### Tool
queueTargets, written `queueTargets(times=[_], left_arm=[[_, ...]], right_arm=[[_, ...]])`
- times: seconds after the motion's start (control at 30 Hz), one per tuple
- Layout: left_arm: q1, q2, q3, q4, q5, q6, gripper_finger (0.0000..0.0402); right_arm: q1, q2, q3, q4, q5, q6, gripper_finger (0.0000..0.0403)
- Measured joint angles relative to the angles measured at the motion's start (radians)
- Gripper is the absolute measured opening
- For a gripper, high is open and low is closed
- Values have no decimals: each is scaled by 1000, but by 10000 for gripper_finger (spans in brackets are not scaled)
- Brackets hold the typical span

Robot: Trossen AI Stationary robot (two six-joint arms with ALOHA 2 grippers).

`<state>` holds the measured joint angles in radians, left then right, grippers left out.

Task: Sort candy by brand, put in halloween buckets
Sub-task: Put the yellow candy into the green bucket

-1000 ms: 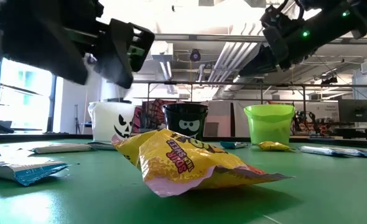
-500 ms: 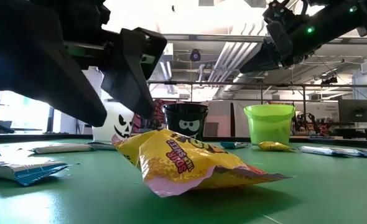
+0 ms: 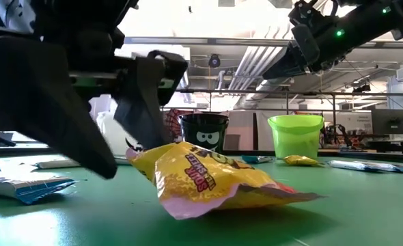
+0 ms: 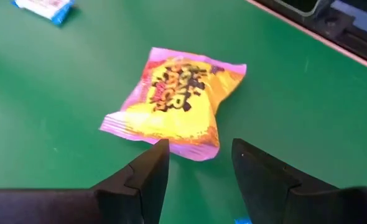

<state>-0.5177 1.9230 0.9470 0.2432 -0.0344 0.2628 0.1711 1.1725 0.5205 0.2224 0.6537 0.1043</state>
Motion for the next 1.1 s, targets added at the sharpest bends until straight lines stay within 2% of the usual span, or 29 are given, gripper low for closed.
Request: queueTargets(times=[0.2, 0.53, 0.87, 1.1], left_arm=[[11, -4, 0, -6, 5, 4, 139], [27, -4, 0, 6, 14, 89, 8], [36, -95, 0, -111, -115, 78, 0], [113, -218, 0, -202, -153, -21, 0]], right_arm=[[0, 0, 0, 0, 0, 0, 0], [0, 0, 0, 0, -1, 0, 0], [0, 0, 0, 0, -9, -1, 0], [0, 0, 0, 1, -115, -17, 0]])
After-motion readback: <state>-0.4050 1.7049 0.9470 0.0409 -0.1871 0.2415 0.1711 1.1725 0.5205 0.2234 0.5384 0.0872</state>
